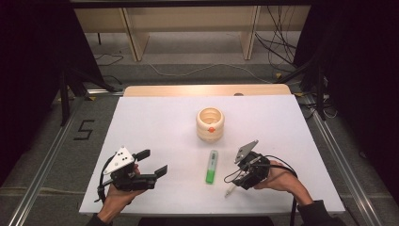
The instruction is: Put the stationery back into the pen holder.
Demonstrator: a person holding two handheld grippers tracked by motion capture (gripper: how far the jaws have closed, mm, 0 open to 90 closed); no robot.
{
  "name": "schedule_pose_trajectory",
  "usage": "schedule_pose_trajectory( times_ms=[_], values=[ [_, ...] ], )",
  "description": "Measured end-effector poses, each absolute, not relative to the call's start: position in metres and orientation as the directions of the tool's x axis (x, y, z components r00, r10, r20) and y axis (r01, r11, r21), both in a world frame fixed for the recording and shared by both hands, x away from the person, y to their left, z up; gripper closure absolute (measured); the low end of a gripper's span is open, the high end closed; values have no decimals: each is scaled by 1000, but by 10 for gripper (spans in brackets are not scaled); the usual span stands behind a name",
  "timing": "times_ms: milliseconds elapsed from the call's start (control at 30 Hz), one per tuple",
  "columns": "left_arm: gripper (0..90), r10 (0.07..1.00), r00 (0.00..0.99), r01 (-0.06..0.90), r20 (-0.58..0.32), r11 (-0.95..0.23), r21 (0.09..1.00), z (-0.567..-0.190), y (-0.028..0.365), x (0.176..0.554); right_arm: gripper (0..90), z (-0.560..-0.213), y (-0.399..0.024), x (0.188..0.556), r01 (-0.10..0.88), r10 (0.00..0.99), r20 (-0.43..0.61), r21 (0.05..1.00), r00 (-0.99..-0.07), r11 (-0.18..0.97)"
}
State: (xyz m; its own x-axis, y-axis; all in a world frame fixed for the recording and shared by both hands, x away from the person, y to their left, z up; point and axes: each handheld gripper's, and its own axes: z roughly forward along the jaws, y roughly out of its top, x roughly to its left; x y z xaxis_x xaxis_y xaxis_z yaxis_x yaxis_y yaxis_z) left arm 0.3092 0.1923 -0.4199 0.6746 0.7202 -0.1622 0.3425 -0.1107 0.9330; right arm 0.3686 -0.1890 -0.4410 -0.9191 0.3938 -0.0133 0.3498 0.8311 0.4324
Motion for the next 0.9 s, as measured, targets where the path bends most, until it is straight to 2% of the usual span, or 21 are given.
schedule_pose_trajectory(
  times_ms=[367, 900],
  values=[
    [118, 719, 675, 345, -163, -113, 932, -420, 192, 310, 356, -447, -179, 363, 282, 323, -53, 371, -945, 885],
    [118, 719, 677, 345, -159, -119, 931, -420, 192, 310, 370, -455, -173, 362, 233, 271, -67, 341, -960, 911]
  ],
)
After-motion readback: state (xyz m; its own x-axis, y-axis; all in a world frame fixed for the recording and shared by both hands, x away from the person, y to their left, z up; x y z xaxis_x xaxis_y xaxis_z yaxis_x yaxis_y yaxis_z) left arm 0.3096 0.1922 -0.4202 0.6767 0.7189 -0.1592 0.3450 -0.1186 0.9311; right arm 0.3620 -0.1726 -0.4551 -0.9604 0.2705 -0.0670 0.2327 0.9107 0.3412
